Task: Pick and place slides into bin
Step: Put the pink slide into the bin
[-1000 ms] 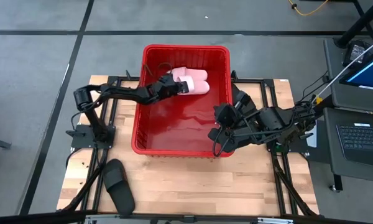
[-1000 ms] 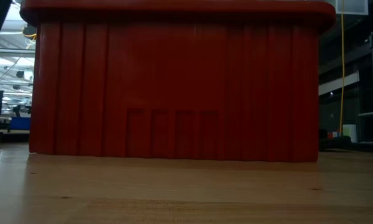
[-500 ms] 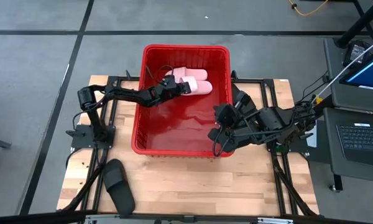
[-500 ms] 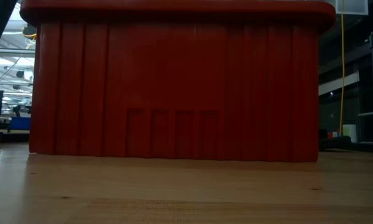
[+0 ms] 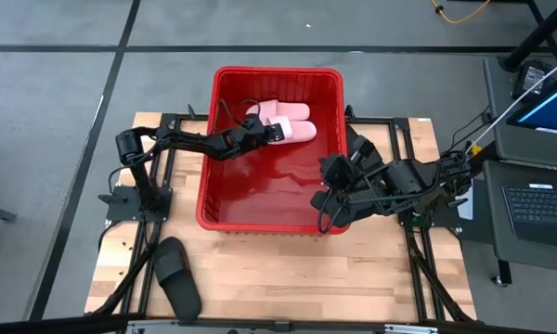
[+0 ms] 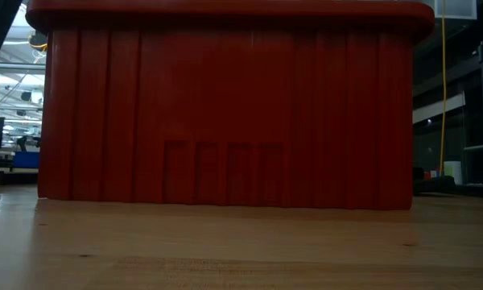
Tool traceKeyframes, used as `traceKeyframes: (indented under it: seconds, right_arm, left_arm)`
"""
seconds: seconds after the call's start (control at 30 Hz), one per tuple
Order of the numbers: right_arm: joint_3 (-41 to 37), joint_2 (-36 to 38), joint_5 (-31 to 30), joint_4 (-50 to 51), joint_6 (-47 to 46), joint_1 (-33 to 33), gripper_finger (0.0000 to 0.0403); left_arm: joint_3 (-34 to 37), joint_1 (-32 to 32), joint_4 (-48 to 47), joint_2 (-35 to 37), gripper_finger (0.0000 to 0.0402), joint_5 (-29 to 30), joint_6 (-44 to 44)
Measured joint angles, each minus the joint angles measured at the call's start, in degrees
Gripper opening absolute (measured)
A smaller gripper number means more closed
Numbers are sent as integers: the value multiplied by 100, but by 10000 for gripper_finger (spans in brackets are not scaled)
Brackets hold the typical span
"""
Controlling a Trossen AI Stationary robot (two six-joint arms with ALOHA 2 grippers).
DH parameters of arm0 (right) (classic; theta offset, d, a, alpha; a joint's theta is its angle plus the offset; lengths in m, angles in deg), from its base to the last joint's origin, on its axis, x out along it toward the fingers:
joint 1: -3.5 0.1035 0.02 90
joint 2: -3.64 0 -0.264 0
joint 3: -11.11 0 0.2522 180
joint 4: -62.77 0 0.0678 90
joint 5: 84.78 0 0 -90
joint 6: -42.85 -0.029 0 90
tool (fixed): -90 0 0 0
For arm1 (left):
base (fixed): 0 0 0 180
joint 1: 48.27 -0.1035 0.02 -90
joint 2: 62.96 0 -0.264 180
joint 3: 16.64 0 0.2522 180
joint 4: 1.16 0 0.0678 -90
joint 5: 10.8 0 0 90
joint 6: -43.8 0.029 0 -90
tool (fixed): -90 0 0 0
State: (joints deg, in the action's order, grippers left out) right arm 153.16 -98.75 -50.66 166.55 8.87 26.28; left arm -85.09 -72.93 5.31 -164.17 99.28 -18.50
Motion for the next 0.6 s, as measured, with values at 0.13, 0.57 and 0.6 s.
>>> traceKeyframes:
  seconds: [0.13, 0.57, 0.6]
  right_arm:
    - [-2, 0, 0, 0, 0, 2, 4]
    - [-2, 0, 3, 0, 0, 2, 4]
    - [-2, 0, 9, 0, 0, 2, 4]
  left_arm:
    - [0, 0, -189, 0, 20, 103, -254]
    - [0, -8, -423, 28, 47, 307, 843]
    - [0, -13, -431, 28, 54, 310, 941]
